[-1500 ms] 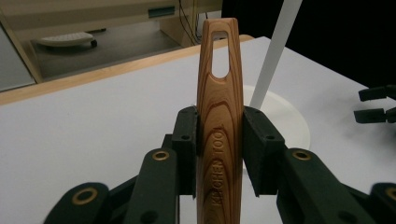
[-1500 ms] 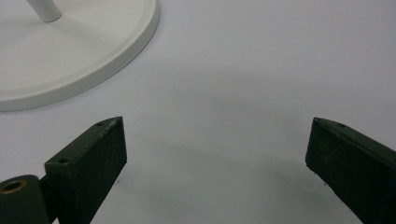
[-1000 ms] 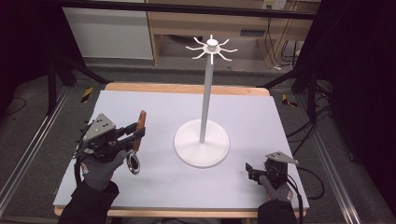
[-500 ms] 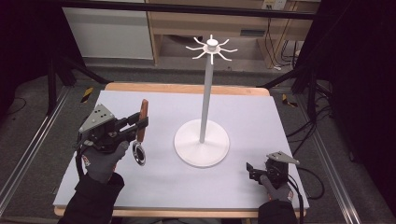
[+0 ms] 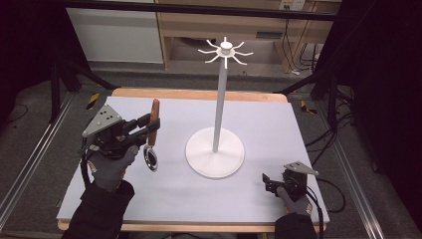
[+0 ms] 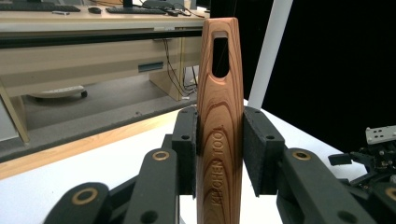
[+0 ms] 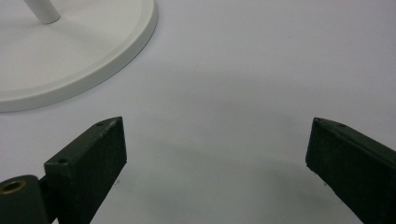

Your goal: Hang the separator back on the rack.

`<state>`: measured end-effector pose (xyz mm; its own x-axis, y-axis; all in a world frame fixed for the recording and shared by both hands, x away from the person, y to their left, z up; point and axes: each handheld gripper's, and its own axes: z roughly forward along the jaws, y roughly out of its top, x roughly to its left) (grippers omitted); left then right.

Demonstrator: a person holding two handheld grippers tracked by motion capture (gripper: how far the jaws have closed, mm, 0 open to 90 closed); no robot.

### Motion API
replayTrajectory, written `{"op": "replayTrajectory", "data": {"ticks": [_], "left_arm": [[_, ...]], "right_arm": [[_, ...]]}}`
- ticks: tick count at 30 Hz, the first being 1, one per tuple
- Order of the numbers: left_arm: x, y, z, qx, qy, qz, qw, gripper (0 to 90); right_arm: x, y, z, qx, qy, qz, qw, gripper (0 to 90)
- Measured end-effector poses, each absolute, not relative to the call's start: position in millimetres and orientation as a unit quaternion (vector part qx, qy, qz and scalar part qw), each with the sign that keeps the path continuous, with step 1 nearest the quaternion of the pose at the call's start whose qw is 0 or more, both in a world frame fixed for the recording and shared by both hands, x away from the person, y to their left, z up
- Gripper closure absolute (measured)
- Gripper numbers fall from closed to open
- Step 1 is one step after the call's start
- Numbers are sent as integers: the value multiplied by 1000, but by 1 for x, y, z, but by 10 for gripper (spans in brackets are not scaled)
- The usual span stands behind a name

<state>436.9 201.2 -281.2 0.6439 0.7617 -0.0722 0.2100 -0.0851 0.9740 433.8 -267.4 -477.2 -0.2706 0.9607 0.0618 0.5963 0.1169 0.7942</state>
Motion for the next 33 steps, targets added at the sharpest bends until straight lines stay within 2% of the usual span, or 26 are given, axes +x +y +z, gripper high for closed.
{"op": "replayTrajectory", "data": {"ticks": [33], "left_arm": [[437,163,-241,697,311,248,596,679]], "right_arm": [[434,-267,-477,551,706,371,245,56]]}}
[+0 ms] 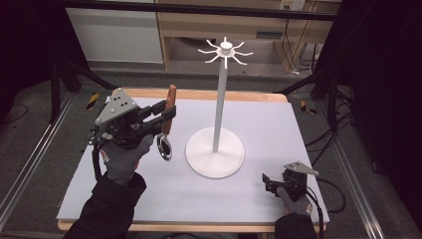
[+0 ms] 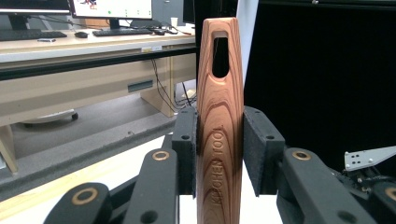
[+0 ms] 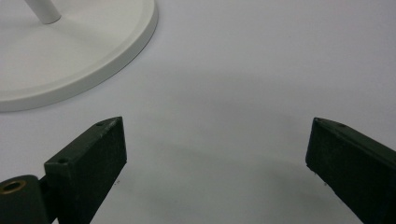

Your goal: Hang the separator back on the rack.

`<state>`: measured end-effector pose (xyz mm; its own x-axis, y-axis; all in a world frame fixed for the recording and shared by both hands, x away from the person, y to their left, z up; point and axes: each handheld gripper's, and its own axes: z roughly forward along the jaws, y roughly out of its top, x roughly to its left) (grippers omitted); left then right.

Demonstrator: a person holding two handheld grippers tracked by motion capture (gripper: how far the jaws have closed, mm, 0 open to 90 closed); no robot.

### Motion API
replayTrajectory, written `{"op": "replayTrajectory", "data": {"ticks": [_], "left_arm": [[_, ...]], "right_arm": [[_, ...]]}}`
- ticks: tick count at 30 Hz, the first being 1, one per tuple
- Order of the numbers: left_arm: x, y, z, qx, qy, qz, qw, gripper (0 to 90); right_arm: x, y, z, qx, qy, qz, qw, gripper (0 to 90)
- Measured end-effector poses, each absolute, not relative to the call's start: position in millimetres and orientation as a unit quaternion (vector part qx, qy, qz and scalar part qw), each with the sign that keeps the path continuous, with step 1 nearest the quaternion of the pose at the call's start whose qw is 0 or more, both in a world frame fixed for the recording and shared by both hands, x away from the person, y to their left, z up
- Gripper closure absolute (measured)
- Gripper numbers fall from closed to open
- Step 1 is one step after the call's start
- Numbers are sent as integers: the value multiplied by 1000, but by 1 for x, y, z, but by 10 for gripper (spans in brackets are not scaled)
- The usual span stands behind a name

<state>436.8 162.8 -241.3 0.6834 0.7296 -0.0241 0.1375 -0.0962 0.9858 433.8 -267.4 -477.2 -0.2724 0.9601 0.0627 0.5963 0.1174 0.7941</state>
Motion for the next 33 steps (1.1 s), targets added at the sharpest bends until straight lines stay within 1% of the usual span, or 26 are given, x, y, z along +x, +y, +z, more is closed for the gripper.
{"op": "replayTrajectory", "data": {"ticks": [33], "left_arm": [[439,135,-205,693,287,261,607,680]], "right_arm": [[434,-268,-477,552,705,373,244,56]]}}
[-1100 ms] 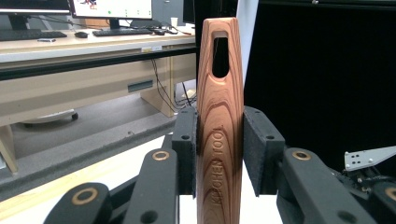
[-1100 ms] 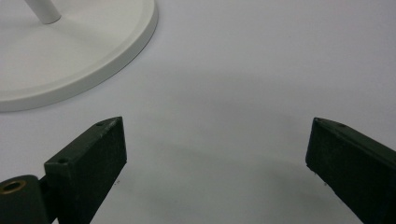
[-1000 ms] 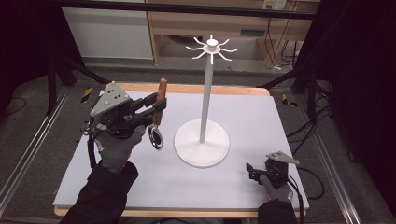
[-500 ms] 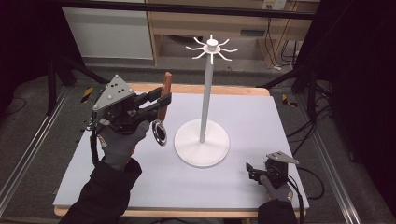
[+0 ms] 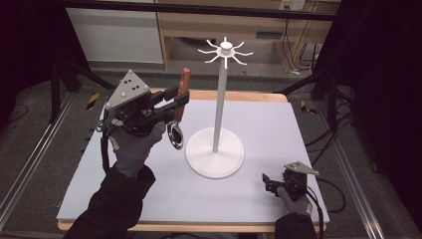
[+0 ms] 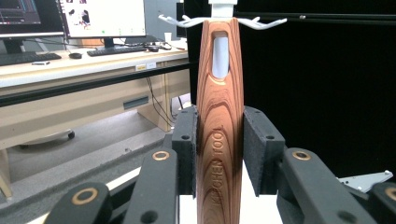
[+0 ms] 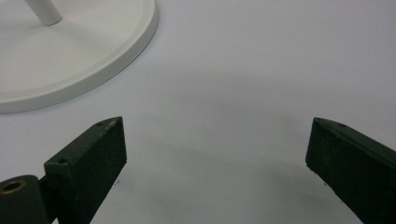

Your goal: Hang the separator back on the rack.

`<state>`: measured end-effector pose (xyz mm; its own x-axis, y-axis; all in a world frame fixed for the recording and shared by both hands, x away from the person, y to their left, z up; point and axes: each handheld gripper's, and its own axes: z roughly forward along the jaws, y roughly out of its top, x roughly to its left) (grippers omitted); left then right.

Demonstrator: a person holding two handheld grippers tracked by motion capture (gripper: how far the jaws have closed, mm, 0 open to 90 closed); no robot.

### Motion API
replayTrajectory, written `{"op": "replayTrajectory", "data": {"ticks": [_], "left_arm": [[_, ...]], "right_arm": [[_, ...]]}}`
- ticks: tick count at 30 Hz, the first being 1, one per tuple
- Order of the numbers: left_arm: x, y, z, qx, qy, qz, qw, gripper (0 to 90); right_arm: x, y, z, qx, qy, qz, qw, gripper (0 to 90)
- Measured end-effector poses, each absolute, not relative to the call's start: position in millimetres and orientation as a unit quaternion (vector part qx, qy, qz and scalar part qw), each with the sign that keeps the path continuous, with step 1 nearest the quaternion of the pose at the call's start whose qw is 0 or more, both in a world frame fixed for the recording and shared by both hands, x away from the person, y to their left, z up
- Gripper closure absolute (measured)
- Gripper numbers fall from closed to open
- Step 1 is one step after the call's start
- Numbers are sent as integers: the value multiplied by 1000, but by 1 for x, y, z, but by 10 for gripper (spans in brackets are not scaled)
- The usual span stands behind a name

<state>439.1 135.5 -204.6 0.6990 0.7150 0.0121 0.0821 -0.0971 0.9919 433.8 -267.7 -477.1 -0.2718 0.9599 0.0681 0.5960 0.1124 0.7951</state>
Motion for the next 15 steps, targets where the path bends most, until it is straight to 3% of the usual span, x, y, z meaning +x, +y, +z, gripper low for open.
{"op": "replayTrajectory", "data": {"ticks": [15], "left_arm": [[449,122,-198,695,286,265,604,679]], "right_arm": [[434,-268,-477,552,704,374,245,56]]}}
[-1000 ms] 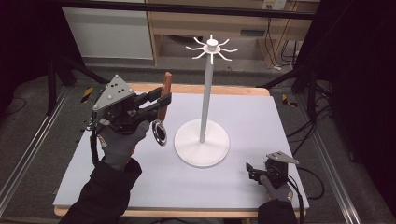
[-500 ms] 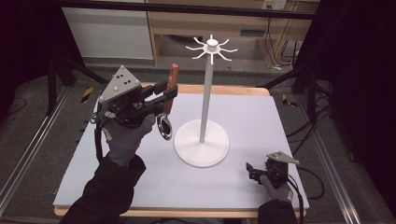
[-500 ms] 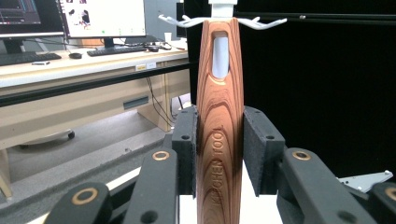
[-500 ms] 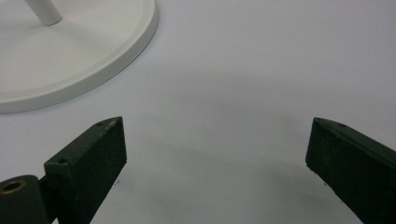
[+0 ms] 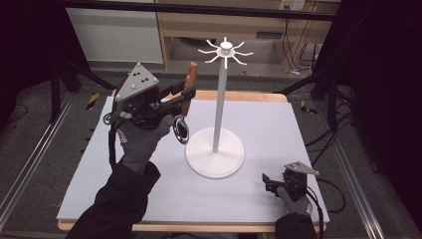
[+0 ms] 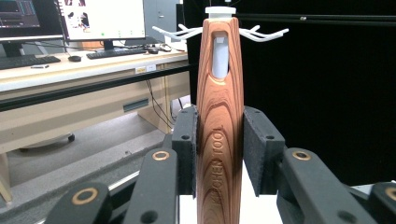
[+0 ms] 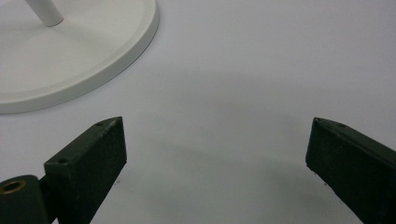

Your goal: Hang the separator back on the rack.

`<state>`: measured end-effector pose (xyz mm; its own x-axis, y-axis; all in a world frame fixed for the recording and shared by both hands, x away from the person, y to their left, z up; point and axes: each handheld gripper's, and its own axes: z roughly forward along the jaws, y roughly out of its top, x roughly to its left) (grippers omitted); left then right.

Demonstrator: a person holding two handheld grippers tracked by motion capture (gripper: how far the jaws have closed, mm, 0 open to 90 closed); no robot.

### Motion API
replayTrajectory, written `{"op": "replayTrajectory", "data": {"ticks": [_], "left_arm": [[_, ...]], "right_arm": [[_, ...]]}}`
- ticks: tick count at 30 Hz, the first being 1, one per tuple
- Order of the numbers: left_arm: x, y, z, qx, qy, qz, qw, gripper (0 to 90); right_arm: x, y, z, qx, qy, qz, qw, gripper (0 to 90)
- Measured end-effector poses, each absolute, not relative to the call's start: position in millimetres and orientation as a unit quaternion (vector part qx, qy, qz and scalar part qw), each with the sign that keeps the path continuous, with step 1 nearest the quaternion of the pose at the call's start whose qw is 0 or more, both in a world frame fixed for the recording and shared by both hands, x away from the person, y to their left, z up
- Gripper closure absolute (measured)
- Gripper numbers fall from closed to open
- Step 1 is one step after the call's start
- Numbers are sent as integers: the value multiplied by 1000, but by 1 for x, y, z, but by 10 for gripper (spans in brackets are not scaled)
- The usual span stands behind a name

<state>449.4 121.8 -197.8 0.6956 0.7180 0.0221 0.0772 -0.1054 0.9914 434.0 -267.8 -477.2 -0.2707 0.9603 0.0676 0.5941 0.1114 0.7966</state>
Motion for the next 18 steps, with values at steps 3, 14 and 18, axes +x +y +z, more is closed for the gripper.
{"op": "replayTrajectory", "data": {"ticks": [3,14,18], "left_arm": [[452,119,-197,697,286,268,601,680],[458,110,-192,697,285,273,599,680],[460,109,-191,697,283,281,596,680]], "right_arm": [[434,-268,-477,553,704,375,242,56],[434,-268,-477,553,703,374,243,56],[434,-268,-477,554,703,374,243,56]]}}
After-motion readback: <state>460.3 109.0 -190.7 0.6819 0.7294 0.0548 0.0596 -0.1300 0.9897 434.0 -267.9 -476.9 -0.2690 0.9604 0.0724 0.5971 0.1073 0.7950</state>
